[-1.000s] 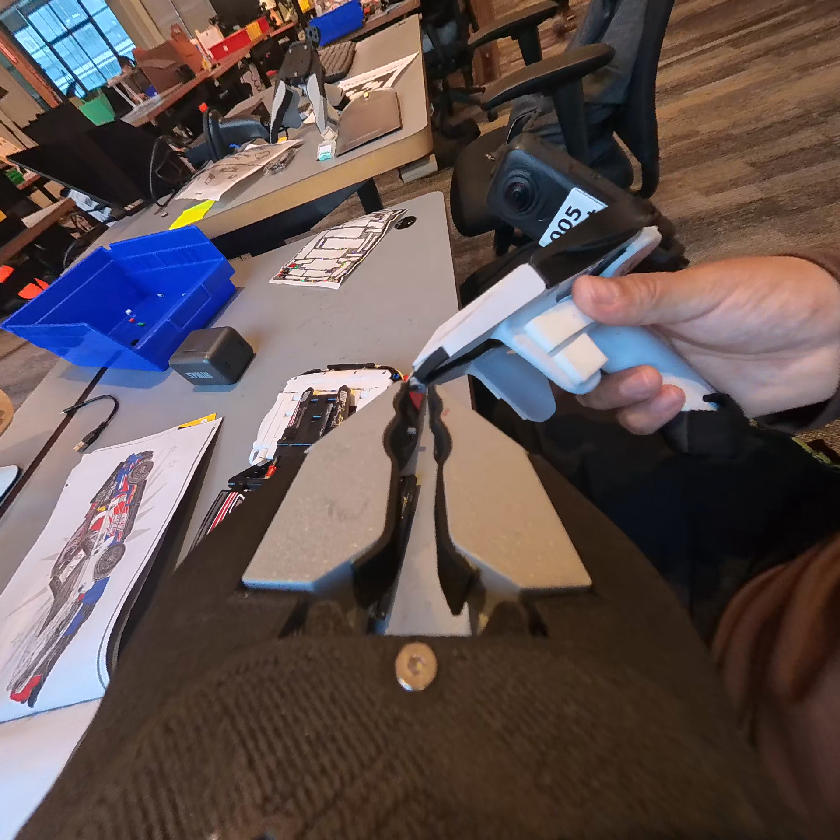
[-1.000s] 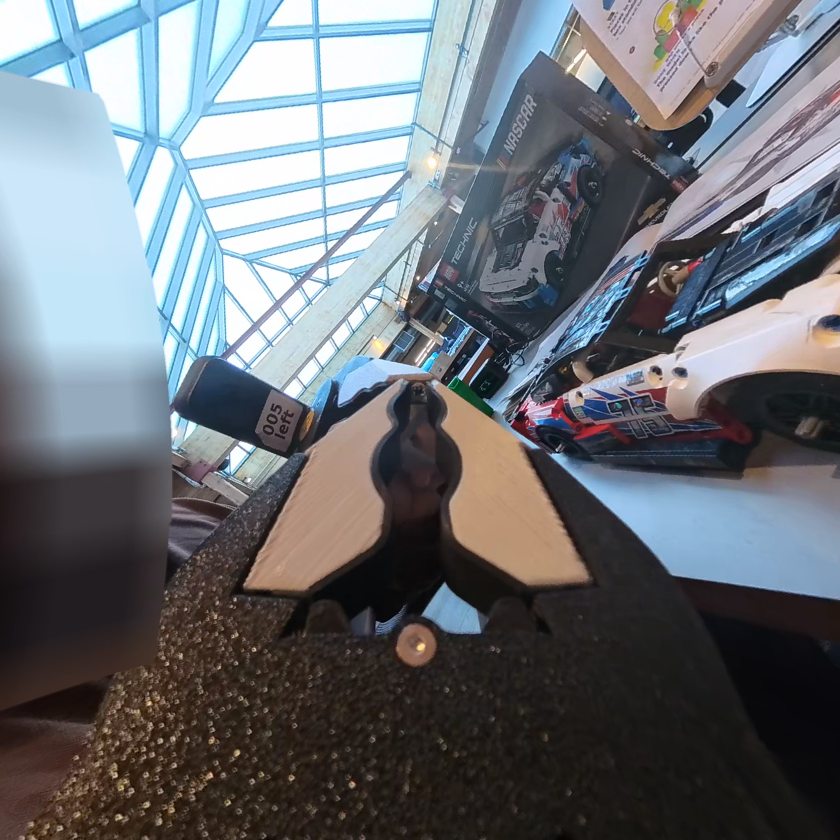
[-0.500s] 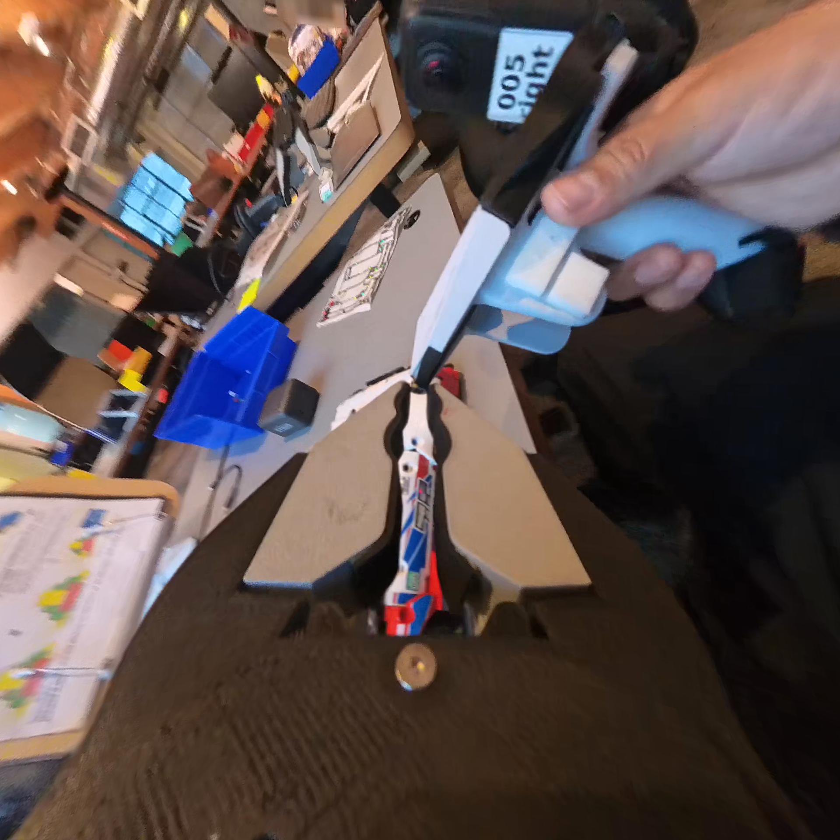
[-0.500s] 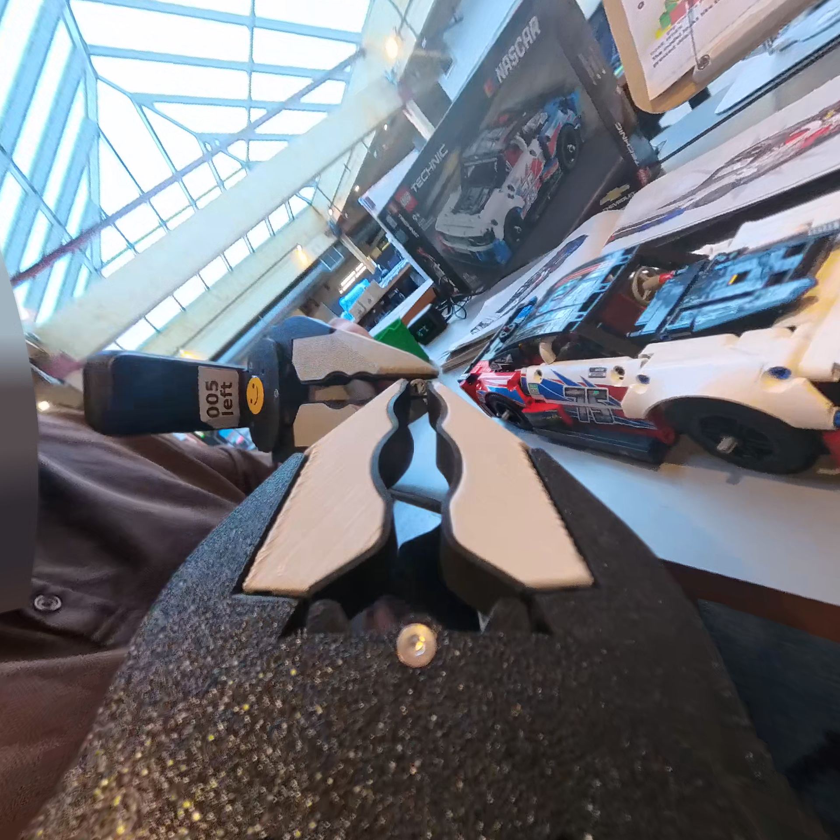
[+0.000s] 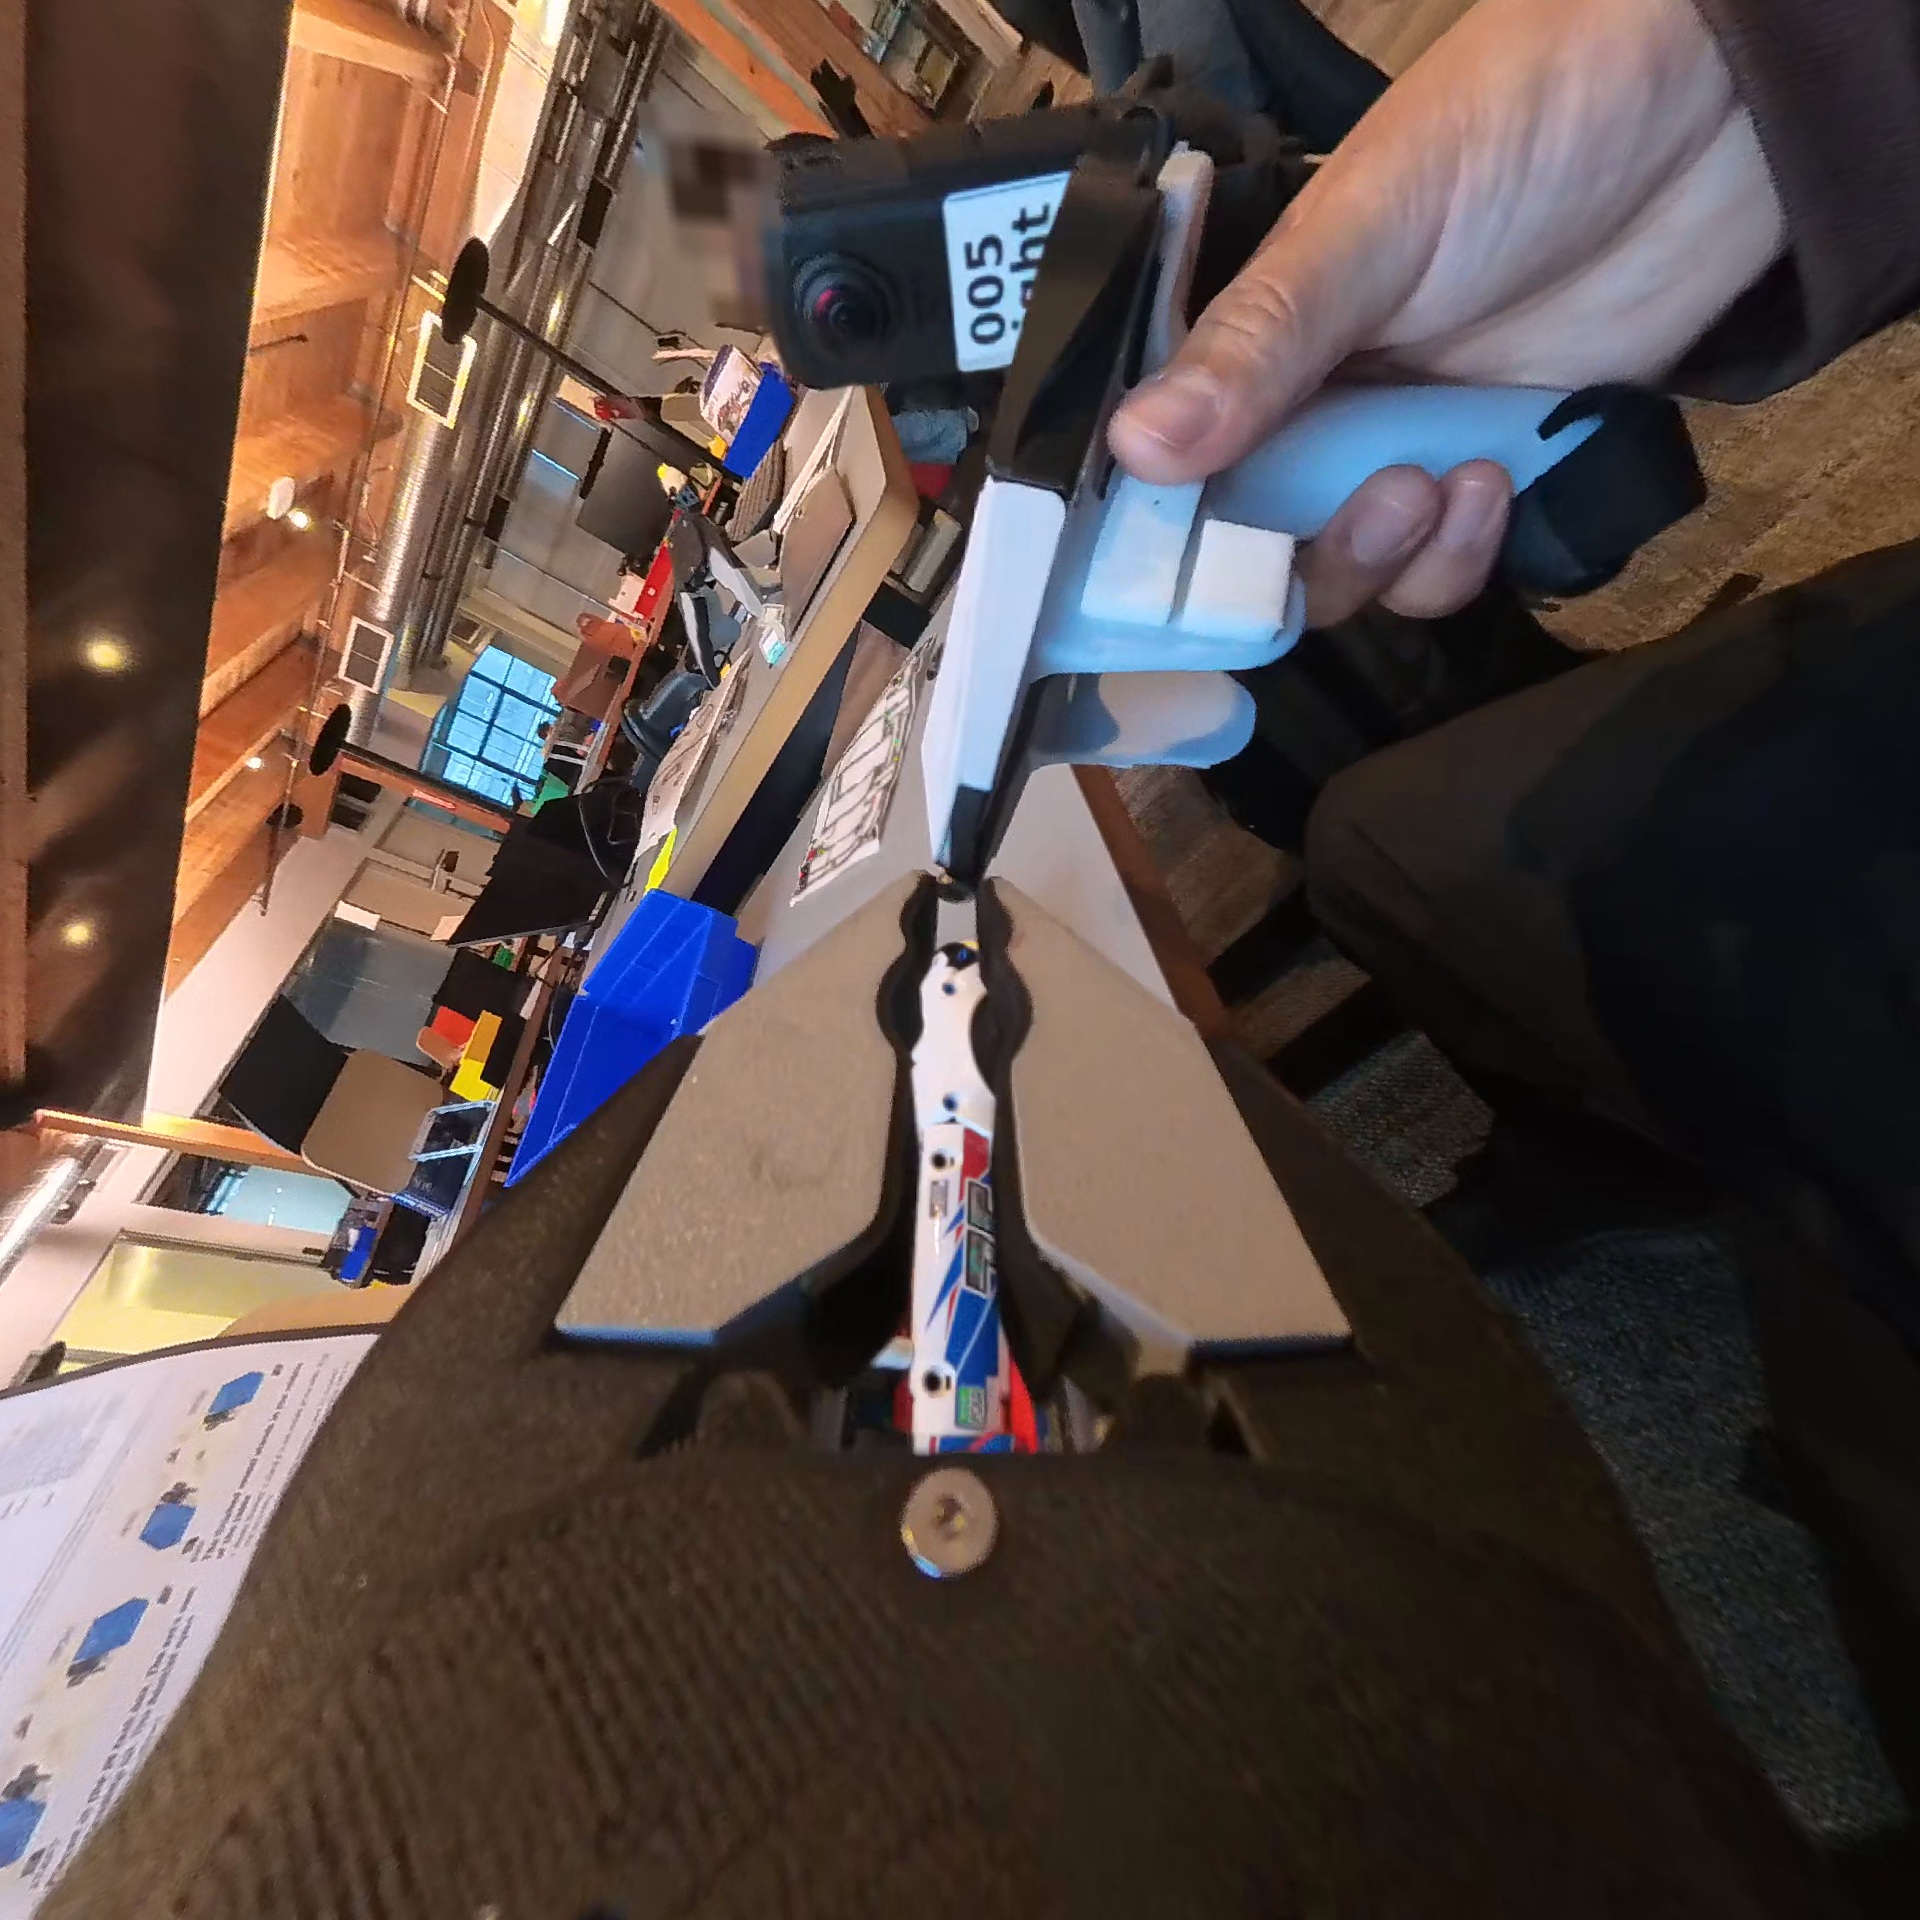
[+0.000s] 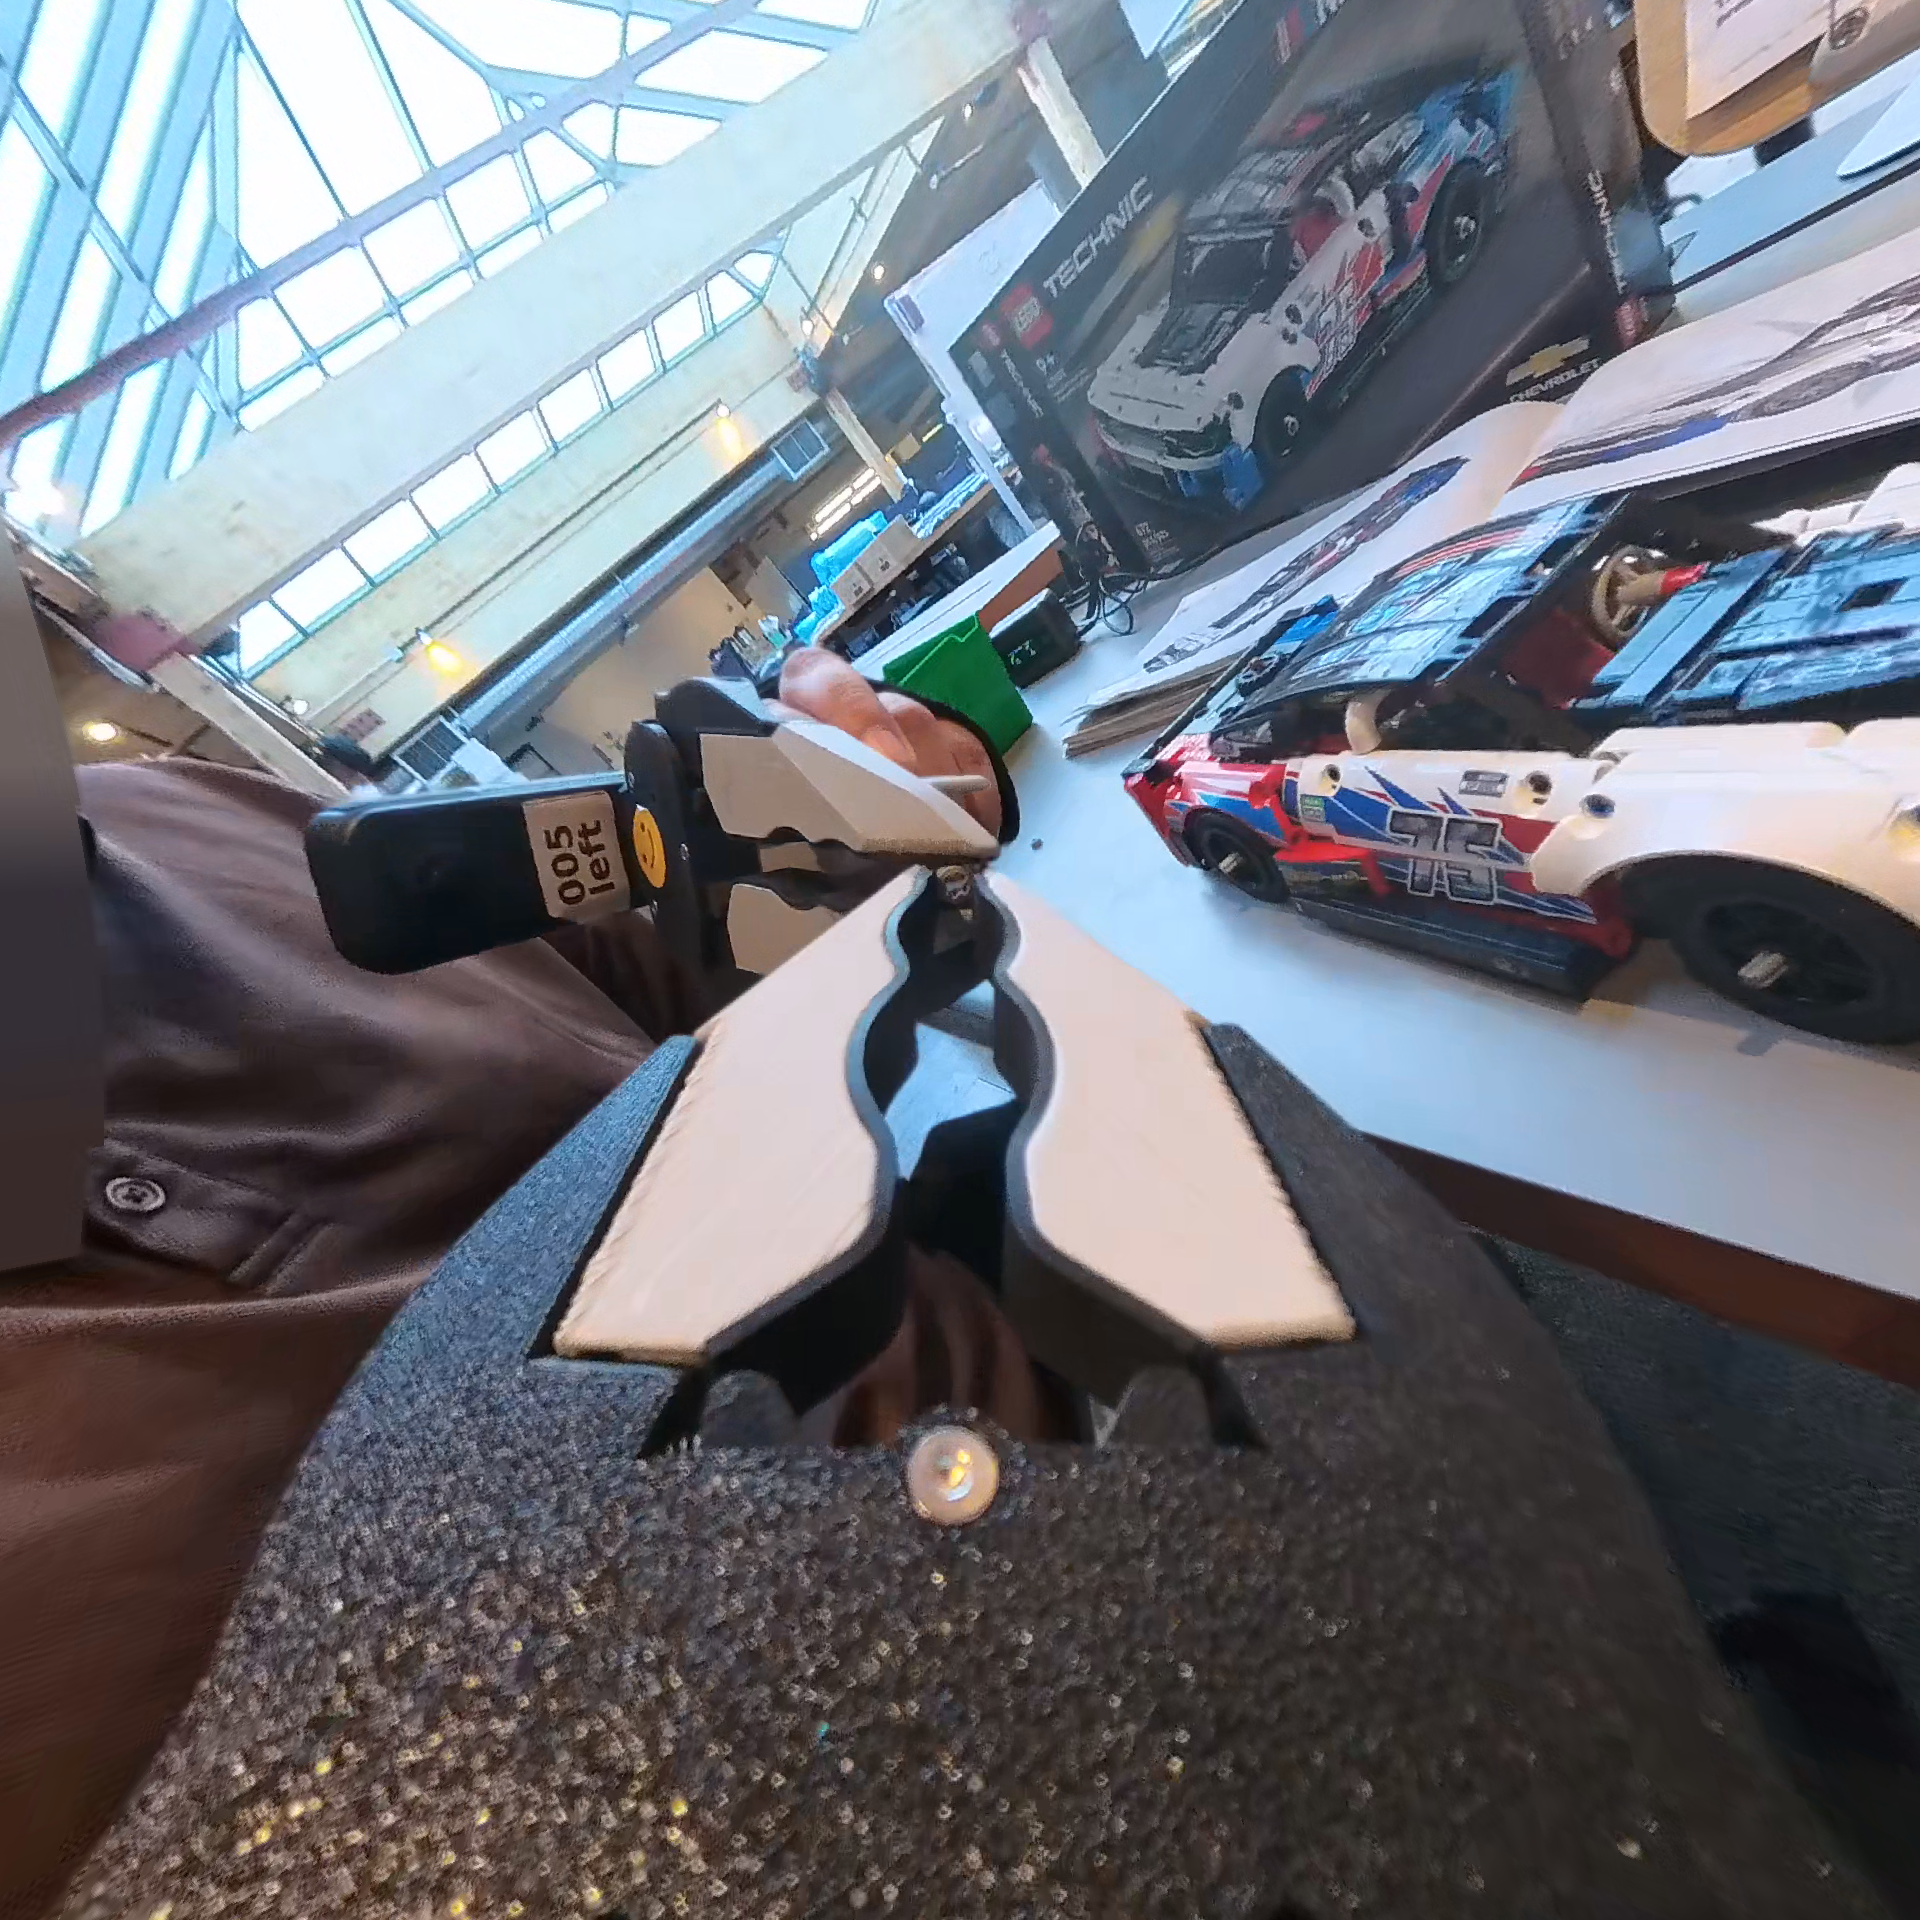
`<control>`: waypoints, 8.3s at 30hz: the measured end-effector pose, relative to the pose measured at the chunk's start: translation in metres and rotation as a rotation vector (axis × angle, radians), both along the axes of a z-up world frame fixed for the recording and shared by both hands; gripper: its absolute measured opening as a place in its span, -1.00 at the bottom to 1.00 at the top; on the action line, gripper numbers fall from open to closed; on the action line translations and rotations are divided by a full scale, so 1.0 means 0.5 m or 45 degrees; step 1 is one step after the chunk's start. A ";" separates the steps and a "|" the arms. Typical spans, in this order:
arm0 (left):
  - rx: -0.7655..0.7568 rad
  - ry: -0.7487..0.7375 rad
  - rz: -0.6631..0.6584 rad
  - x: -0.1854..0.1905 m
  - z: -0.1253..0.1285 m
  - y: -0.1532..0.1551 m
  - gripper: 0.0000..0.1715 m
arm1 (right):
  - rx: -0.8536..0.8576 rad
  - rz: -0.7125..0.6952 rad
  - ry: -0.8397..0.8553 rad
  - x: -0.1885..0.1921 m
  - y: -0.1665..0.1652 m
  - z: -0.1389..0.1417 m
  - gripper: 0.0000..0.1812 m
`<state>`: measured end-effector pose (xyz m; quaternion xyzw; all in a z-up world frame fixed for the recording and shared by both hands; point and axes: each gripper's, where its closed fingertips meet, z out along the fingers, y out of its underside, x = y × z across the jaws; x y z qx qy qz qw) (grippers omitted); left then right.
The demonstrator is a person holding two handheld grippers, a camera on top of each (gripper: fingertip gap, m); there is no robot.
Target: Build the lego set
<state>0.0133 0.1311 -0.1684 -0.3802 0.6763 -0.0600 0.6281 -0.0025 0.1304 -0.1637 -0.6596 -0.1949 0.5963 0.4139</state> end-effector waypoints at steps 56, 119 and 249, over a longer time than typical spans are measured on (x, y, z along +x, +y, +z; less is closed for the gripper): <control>0.223 -0.122 0.151 -0.136 -0.027 0.077 -0.96 | -0.081 0.241 -0.191 -0.139 0.074 -0.031 -0.94; -0.100 0.014 0.134 -0.067 -0.104 0.090 -0.95 | 0.360 -0.342 -0.995 0.164 0.256 -0.122 -1.00; -1.271 1.177 0.512 0.034 -0.230 0.305 0.65 | 0.575 -1.084 -0.932 0.177 0.187 -0.201 -0.98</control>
